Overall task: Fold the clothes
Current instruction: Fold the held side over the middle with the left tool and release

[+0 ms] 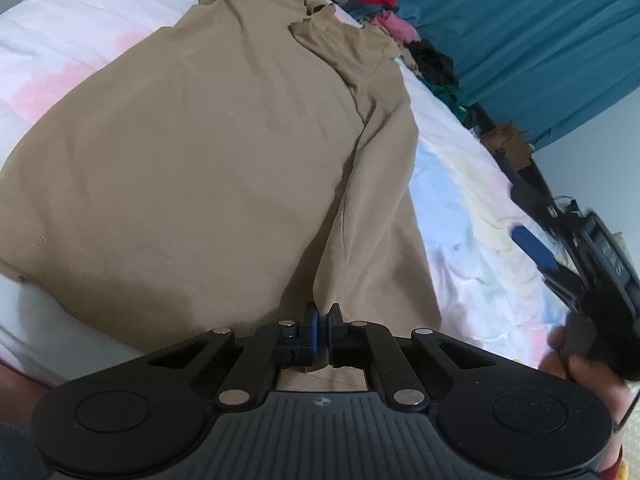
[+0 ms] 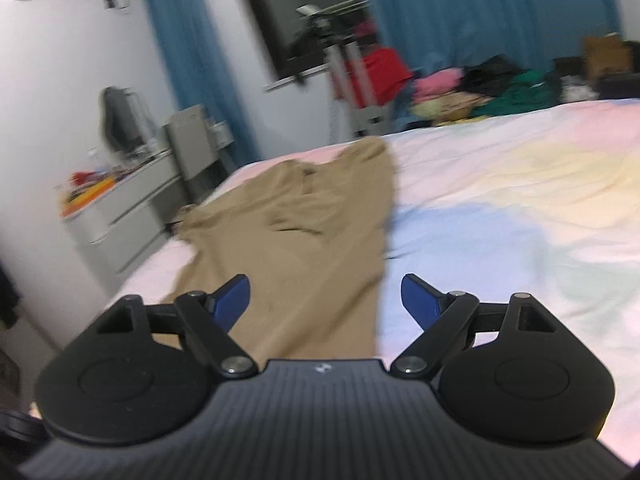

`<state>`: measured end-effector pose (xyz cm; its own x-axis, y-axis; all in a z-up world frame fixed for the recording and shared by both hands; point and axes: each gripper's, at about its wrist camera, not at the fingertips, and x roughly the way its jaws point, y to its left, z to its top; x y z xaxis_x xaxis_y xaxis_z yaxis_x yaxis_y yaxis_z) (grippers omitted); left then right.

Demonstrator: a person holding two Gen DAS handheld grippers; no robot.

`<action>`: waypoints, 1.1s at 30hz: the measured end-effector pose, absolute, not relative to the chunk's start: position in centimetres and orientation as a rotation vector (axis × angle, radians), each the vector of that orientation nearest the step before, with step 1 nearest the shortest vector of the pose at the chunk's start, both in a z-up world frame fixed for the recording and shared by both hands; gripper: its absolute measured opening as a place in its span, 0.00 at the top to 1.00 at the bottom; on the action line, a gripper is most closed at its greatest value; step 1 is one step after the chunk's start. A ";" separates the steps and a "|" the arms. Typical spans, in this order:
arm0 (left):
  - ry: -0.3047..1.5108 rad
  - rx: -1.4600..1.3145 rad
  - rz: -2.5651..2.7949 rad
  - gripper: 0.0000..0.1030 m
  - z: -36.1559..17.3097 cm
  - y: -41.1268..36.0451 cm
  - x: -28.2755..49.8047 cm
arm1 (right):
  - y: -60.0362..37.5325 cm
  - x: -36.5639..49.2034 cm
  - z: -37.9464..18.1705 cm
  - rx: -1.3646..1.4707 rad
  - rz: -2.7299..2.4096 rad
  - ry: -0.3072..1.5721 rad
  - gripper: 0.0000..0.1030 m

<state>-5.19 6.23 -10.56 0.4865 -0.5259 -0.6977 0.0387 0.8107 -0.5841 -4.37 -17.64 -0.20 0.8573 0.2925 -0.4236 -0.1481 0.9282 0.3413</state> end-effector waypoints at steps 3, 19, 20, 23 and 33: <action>1.011 -0.550 -0.379 0.96 -10.5 6.2 -5.4 | -16.2 -0.8 0.4 0.291 0.293 0.545 0.27; 1.001 -0.497 -0.437 0.96 -11.6 5.8 -5.8 | -6.3 22.8 -5.5 -0.119 0.237 0.749 0.31; 1.003 -0.504 -0.439 0.96 -11.9 5.7 -5.5 | -6.0 23.3 -5.9 -0.129 0.231 0.748 0.33; 1.005 -0.510 -0.451 0.96 -12.0 5.4 -5.2 | -5.5 24.3 -6.4 -0.123 0.210 0.732 0.59; 0.935 -0.418 -0.486 0.97 -10.9 3.7 -8.7 | -6.0 24.8 -1.8 0.085 0.231 0.553 0.94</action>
